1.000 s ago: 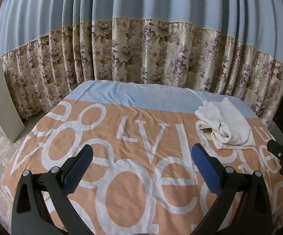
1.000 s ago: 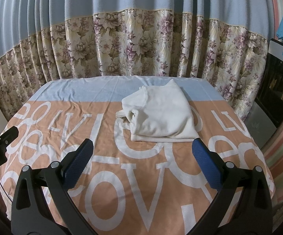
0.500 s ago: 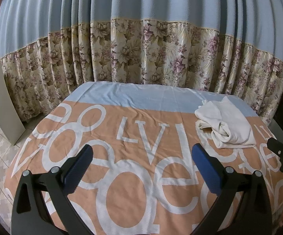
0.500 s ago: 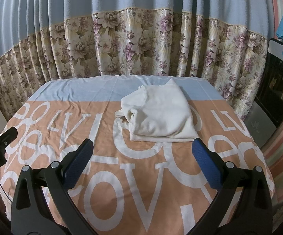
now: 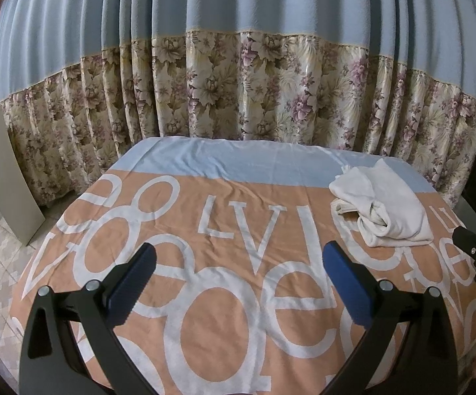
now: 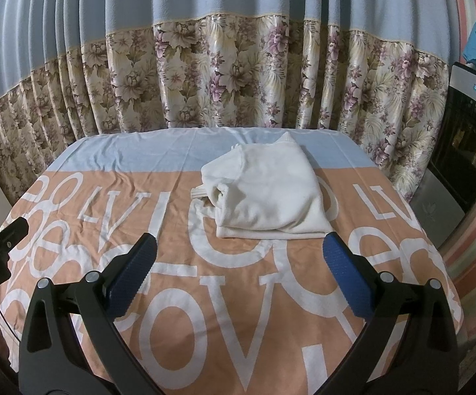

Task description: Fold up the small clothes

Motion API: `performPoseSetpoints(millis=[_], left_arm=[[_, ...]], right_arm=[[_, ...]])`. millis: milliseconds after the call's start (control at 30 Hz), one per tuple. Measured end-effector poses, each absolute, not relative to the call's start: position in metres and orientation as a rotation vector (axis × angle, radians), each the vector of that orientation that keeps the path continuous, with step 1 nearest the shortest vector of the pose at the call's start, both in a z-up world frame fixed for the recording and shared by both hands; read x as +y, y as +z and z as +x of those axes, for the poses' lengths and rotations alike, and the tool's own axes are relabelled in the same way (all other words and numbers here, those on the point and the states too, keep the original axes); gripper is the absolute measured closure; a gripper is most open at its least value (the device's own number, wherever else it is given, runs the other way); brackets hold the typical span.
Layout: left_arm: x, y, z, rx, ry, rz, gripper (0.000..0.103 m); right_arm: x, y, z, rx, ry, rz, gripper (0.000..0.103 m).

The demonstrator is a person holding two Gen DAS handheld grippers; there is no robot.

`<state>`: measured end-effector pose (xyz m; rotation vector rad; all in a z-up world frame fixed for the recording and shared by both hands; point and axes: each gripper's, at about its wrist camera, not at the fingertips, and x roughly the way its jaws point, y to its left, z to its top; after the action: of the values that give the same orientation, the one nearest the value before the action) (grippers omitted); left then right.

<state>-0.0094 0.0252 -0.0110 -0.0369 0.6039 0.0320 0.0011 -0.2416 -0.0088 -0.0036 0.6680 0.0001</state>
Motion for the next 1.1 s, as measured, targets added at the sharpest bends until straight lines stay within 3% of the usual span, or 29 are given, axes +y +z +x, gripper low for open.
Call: performPoseSetpoints(millis=[1100], left_arm=[[0.0315, -0.0143, -0.0153, 0.609, 0.045, -0.03, 0.002]], right_arm=[[-0.2409, -0.0084, -0.0001, 0.668, -0.002, -0.002, 0.003]])
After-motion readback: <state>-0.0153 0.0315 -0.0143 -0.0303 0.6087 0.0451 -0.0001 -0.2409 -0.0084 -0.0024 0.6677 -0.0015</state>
